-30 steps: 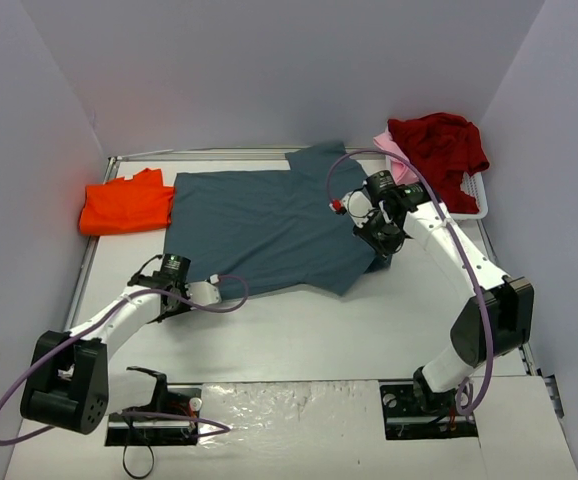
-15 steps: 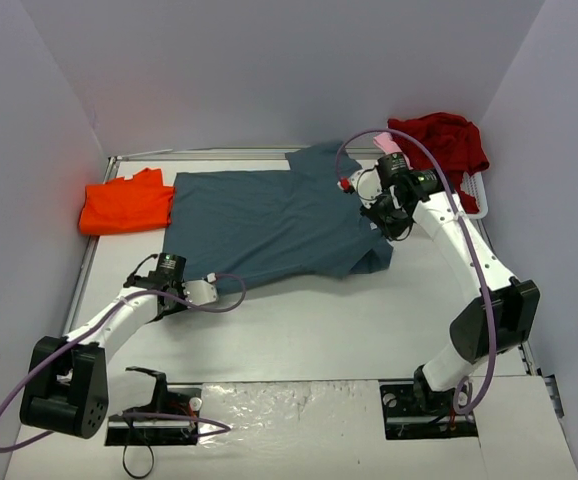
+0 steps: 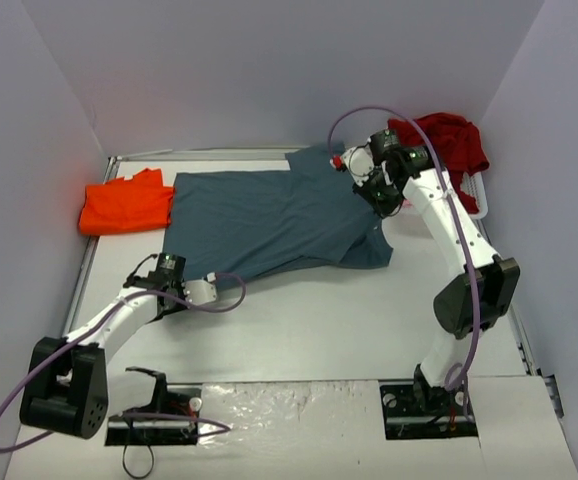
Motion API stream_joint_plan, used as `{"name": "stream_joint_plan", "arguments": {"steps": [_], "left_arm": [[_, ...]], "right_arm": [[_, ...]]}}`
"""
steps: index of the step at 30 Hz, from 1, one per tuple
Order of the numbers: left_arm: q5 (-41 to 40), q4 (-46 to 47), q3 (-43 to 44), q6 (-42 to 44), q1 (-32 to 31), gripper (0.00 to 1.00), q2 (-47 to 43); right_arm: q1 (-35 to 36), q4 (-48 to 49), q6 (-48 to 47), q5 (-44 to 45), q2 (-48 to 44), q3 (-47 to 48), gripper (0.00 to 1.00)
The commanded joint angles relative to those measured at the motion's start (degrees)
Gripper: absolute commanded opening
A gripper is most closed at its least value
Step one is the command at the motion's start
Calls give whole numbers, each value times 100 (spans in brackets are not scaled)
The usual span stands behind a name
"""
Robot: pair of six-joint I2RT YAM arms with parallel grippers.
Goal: Fold and stack the t-shirts
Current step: Fold the flattened tshirt in 1/3 of the way
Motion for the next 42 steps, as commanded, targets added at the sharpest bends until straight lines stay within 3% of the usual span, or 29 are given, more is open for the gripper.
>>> {"name": "stream_joint_plan", "arguments": {"steps": [1,19,33,34,36,42], "left_arm": [[-93,-62,194,12,81,2,-57],[-5,96,370,21,379,2,127],[22,79,695,-155,432,2,619],[30,70,747,-190,432,2,681],[22,35,792,-225,432,2,725],[83,26,932,-339,432,2,716]], "right_arm": [[-58,-276,-102,65,273,407,0],[12,-311,-181,-49,2356,2410,0],[39,-56,-208,-75,3605,3396,1],[39,-4,-199,-58,3649,3431,11],[30,75,-120,-49,3693,3431,47],[-40,663,152,-119,3264,2932,79]]}}
